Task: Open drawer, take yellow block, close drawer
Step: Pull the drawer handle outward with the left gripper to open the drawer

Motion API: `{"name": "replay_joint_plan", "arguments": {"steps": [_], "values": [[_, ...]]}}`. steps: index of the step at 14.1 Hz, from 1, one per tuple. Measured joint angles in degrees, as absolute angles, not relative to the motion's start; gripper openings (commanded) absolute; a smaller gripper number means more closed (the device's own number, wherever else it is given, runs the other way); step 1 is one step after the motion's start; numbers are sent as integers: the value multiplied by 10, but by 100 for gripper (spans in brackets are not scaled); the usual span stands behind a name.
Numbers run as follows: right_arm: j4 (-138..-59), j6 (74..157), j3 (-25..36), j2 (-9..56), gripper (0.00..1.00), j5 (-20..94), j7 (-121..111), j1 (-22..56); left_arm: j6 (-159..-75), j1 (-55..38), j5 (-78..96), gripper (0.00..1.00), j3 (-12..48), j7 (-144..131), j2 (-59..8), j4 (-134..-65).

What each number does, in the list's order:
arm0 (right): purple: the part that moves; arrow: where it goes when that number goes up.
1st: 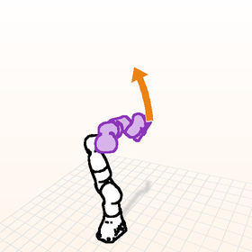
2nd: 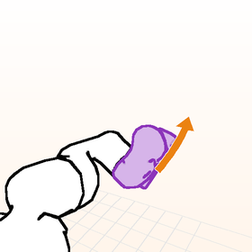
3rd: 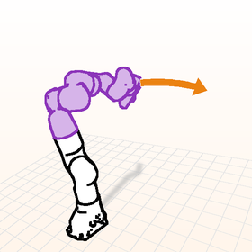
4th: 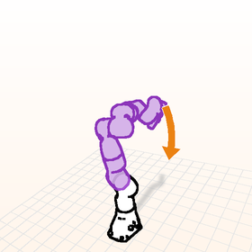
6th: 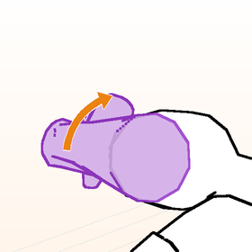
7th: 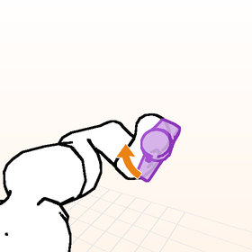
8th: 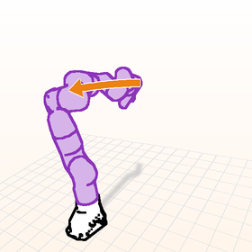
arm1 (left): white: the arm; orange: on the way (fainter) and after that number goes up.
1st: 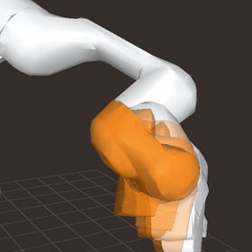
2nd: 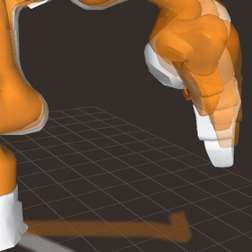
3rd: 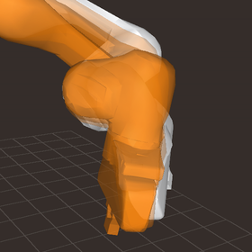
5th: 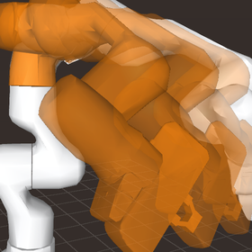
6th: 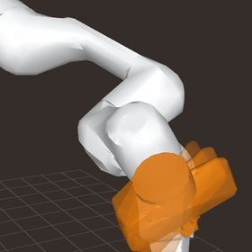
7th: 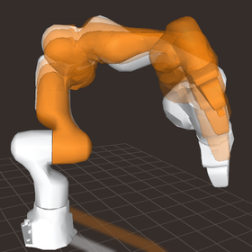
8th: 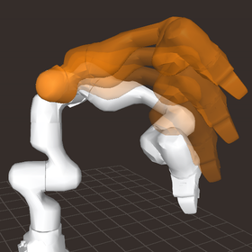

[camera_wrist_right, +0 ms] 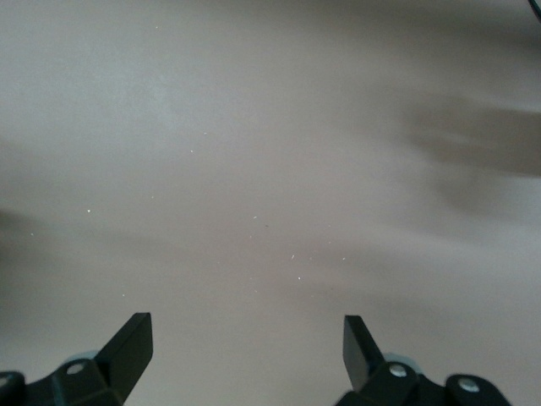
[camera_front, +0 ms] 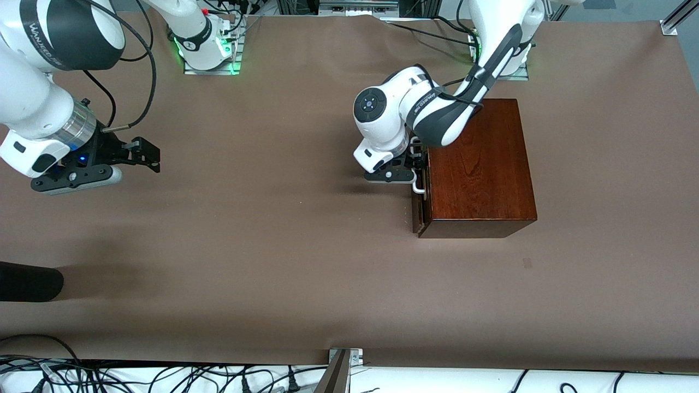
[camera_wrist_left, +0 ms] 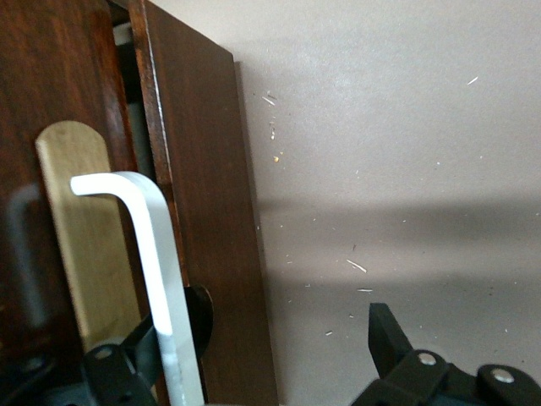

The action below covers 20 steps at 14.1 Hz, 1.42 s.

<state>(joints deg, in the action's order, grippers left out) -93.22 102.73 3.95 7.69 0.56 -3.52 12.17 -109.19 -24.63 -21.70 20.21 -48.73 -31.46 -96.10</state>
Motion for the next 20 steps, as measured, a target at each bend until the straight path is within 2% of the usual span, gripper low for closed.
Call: {"name": "replay_joint_plan", "arguments": {"steps": [12, 20], "values": [[-932, 1026, 40, 77, 100, 6, -35, 122, -1148, -270, -225, 100, 200, -565, -326, -958], [-932, 1026, 41, 78, 100, 6, -41, 122, -1156, -304, -226, 100, 195, -602, -358, -906]]}}
